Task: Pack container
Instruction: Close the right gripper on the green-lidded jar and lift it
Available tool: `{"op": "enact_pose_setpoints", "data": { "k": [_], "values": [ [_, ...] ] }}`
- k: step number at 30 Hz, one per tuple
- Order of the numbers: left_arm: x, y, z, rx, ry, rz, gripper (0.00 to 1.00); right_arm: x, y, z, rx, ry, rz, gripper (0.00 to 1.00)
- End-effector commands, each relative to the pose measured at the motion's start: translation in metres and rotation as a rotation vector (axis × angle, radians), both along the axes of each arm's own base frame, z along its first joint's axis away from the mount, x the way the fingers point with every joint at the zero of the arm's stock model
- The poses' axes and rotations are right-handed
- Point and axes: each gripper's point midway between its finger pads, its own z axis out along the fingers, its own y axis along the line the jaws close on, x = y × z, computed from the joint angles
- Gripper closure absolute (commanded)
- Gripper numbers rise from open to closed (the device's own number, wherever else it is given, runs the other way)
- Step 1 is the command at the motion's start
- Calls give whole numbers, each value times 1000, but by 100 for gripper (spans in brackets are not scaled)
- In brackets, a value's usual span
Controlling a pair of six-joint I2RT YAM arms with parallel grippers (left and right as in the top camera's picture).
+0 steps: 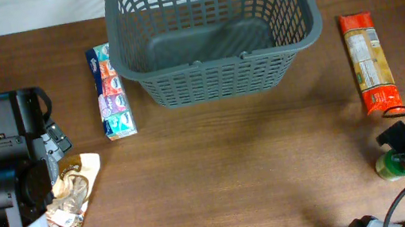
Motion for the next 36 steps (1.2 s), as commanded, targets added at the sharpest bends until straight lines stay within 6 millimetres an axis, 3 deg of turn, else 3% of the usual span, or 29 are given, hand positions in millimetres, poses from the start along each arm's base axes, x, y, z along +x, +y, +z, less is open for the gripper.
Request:
{"op": "enact_pose_setpoints", "data": {
  "k": [1, 36],
  "values": [
    [-1, 0, 3, -10, -15, 1, 0, -4, 1, -8, 11, 20, -10, 1],
    [-1, 0, 3, -10, -15, 1, 0, -9, 4, -29, 20, 35, -17, 1]
  ]
}}
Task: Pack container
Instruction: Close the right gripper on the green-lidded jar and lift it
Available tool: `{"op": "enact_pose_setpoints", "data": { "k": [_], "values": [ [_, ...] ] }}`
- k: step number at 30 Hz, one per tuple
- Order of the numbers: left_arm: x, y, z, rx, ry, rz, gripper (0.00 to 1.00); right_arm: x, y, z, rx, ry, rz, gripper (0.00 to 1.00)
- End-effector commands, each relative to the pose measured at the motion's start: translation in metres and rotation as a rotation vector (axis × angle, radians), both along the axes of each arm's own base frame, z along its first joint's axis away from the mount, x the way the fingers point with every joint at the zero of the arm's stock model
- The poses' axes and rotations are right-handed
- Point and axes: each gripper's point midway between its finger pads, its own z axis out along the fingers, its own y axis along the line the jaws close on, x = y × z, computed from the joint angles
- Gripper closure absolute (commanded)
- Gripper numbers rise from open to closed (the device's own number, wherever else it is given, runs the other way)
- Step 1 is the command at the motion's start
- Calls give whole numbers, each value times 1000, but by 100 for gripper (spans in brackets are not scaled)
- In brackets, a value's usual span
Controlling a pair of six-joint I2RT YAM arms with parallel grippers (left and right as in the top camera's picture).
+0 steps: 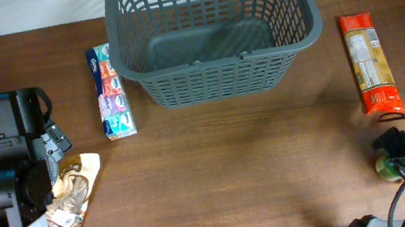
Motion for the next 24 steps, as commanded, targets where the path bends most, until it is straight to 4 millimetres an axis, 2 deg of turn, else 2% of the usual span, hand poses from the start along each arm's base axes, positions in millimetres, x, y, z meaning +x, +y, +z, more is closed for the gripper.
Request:
{"op": "enact_pose_setpoints", "data": {
  "k": [1, 24],
  "values": [
    [-1, 0, 3, -10, -15, 1, 0, -2, -1, -2, -5, 7, -15, 1],
    [-1, 0, 3, -10, -15, 1, 0, 1, -3, -2, -11, -7, -19, 1]
  ]
}}
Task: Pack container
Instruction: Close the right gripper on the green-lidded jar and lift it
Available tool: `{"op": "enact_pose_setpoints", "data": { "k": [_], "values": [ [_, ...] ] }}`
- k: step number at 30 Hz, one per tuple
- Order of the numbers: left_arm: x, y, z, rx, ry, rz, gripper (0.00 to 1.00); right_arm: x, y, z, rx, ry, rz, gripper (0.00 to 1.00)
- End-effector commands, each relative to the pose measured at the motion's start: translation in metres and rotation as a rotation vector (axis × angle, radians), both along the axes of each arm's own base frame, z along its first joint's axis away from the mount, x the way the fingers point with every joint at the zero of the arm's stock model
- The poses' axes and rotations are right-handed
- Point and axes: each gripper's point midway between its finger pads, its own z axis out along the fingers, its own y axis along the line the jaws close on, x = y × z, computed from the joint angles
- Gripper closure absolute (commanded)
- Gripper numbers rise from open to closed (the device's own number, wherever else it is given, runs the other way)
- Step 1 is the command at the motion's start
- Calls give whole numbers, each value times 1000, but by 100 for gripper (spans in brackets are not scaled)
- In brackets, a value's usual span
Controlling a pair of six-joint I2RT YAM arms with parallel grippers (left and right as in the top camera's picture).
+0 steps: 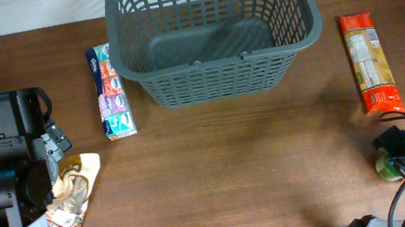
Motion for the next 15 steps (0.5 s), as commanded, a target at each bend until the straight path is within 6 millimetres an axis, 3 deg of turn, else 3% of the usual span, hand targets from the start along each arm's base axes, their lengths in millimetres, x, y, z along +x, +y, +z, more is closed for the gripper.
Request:
{"op": "enact_pose_setpoints", "data": {
  "k": [1, 4, 11, 15],
  "values": [
    [-1, 0, 3, -10, -15, 1, 0, -3, 0, -3, 3, 9, -17, 1],
    [-1, 0, 3, -10, -15, 1, 0, -3, 0, -3, 3, 9, -17, 0],
    [-1, 0, 3, -10, -15, 1, 0, -3, 0, -3, 3, 8, -21, 8],
    [-1, 0, 3, -10, -15, 1, 0, -3, 0, -3, 3, 9, -22, 18]
  ]
}}
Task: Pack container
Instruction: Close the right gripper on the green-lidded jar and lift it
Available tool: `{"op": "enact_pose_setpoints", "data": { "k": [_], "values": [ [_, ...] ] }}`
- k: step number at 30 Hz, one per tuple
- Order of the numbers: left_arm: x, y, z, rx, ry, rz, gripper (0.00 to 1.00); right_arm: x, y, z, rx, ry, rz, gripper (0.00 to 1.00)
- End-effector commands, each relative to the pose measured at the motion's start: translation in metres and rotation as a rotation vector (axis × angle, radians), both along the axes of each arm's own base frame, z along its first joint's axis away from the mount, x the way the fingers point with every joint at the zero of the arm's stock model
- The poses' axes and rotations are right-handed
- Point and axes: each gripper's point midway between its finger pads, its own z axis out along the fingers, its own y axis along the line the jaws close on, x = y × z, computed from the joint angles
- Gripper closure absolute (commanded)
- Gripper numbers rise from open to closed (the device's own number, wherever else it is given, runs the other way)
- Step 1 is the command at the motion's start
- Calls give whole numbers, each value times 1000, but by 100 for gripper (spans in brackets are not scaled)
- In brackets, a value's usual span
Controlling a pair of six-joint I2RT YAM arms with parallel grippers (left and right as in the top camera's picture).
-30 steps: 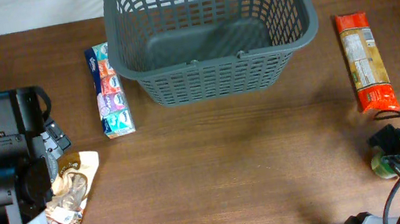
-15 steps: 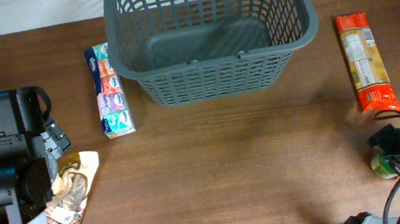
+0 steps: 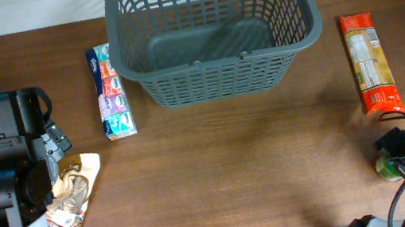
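The grey slatted basket [image 3: 211,36] stands empty at the back middle of the table. A colourful tissue pack [image 3: 111,91] lies just left of it. An orange pasta packet [image 3: 369,63] lies at the right. A crumpled snack bag [image 3: 72,196] rests beside my left arm; the left gripper [image 3: 56,145] is mostly hidden under the arm's body, so its jaw state is unclear. At the right front my right gripper [image 3: 395,153] sits over a small green-topped object [image 3: 388,171], covering most of it. I cannot make out whether the fingers are closed on it.
The wooden table [image 3: 237,181] runs to a white wall along the back edge. My left arm's bulky body [image 3: 3,175] fills the left front corner. Cables trail from the right arm at the front right edge.
At first my right gripper stood just behind the green-topped object, which showed more fully. By 1.3 s ago the gripper had come over the object and covered most of it. It has stayed there since. The left arm and all other items have not moved.
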Motion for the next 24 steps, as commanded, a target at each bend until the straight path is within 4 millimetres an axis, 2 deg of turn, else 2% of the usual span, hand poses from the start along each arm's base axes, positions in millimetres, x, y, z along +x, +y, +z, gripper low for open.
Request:
{"op": "enact_pose_setpoints", "data": {
  "k": [1, 3, 8, 11, 14, 15, 17, 24],
  "values": [
    [-1, 0, 3, -10, -15, 1, 0, -3, 0, -3, 3, 9, -19, 22],
    [-1, 0, 3, -10, -15, 1, 0, -3, 0, -3, 3, 9, -21, 32],
    [-1, 0, 3, -10, -15, 1, 1, -3, 1, -3, 5, 10, -26, 41],
    [-1, 0, 3, -10, -15, 1, 0, -4, 1, -3, 5, 11, -26, 53],
    [-1, 0, 3, -10, -15, 1, 0, -4, 1, -3, 5, 11, -26, 74],
    [-1, 0, 3, -10, -15, 1, 1, -4, 1, -3, 5, 11, -26, 78],
    [-1, 0, 3, -10, -15, 1, 0, -3, 1, -3, 5, 10, -26, 96],
    [-1, 0, 3, -10, -15, 1, 0, 0, -2, 5, 5, 10, -25, 96]
  ]
}}
